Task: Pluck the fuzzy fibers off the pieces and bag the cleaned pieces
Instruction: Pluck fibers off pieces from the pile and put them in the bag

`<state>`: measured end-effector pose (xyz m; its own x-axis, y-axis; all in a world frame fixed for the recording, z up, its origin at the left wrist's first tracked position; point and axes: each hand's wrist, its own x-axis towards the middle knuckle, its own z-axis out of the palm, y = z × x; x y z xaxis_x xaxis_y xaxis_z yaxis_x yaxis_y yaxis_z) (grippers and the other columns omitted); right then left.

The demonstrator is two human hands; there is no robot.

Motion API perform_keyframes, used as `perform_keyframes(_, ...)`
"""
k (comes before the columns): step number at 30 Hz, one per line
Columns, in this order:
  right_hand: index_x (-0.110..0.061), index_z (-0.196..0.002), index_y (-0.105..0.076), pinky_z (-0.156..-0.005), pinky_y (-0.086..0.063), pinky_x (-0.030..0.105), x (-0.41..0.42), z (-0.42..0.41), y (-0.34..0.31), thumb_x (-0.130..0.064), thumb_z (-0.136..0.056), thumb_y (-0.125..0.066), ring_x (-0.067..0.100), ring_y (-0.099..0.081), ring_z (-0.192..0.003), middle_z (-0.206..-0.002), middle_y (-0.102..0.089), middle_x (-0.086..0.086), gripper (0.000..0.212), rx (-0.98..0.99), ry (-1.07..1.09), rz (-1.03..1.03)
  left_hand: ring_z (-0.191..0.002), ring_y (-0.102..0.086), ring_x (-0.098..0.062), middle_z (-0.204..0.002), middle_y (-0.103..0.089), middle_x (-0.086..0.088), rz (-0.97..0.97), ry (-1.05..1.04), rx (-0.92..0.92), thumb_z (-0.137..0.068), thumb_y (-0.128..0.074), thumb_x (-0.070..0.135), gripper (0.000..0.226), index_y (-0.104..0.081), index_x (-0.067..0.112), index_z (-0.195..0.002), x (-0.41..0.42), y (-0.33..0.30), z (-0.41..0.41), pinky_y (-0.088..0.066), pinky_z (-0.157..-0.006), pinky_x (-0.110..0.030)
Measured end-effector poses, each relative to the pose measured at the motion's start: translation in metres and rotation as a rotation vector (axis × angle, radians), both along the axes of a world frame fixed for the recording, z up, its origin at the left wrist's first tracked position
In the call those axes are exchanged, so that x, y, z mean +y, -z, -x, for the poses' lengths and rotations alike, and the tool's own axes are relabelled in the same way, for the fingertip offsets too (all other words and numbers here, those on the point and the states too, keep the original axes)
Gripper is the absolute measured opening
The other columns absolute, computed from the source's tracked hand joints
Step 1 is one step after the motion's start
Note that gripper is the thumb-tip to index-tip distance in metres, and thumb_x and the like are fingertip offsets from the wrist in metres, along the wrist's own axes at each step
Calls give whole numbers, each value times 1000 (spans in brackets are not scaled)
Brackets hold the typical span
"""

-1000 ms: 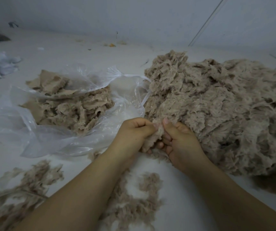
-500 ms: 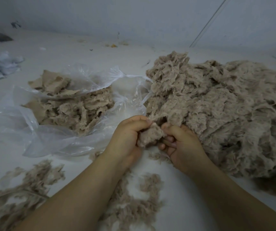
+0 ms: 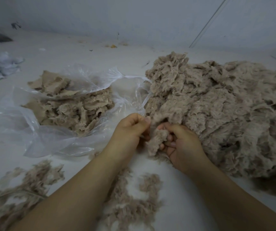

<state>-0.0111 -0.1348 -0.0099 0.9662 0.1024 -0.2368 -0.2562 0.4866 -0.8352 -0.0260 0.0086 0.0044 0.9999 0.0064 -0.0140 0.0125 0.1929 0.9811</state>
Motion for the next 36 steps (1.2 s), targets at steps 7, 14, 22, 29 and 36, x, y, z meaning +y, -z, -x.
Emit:
perform_keyframes(7,-4,-80,-52,-41,-40,25,-1,0,0,-11,-100,-49,10,-33,-37,-48,-35,1,22,-27,-35,-6,-48,-52,-17,-60,-61,-9,-274,85,-10,-75,-82,4,21,-63,12,-76,2,2,4,-42,-46,-24)
perform_keyframes(14,-6,-80,-66,-43,-41,24,-2,-2,3,-23,-105,-46,7,-33,-39,-51,-39,-1,36,-16,-41,-51,-42,-48,-8,-52,-57,-5,-328,54,-127,-71,-81,-3,17,-66,5,-67,19,-16,7,-40,-43,-17)
perform_keyframes(22,-12,-66,-64,-44,-41,22,-6,4,2,-46,-82,-73,6,-37,-39,-52,-41,1,38,-118,-117,58,-46,-54,-20,-55,-58,-7,-419,-262,-305,-82,-76,4,16,-68,13,-71,15,-14,7,-47,-44,-28)
perform_keyframes(29,-5,-74,-64,-49,-39,23,-6,6,2,-41,-75,-78,8,-34,-44,-47,-33,-5,38,-211,-238,163,-56,-51,-9,-64,-61,0,-726,-38,-507,-82,-74,4,9,-74,13,-81,4,-11,17,-43,-55,-20)
perform_keyframes(36,-21,-48,-55,-48,-36,26,-3,4,4,-18,-94,-60,11,-31,-42,-45,-30,-2,46,-162,-174,149,-58,-46,-12,-68,-52,2,-441,-52,-239,-77,-80,5,19,-68,14,-87,8,-9,8,-42,-53,-25)
